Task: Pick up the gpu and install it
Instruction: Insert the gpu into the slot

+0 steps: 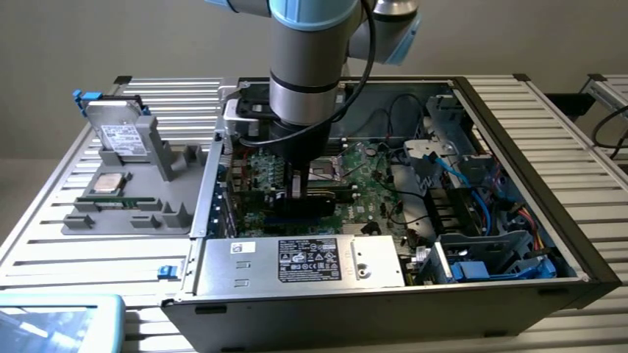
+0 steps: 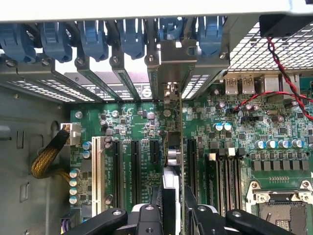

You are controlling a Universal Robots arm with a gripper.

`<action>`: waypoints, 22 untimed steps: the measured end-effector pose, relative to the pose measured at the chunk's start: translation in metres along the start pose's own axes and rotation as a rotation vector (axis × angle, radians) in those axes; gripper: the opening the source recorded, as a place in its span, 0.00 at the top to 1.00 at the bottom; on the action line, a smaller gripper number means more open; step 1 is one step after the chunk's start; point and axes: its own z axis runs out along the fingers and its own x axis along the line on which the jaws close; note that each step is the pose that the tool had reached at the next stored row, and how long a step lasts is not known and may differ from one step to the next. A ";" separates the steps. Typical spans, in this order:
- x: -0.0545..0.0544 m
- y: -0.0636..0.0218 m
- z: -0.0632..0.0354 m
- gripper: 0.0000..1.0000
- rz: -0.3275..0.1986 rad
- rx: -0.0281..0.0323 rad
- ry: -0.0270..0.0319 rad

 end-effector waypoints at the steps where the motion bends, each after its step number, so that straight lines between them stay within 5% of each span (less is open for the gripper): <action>1: 0.000 0.0001 0.0000 0.72 0.000 0.0000 0.0005; 22: -0.001 0.0006 0.0007 0.72 -0.013 0.0020 0.0069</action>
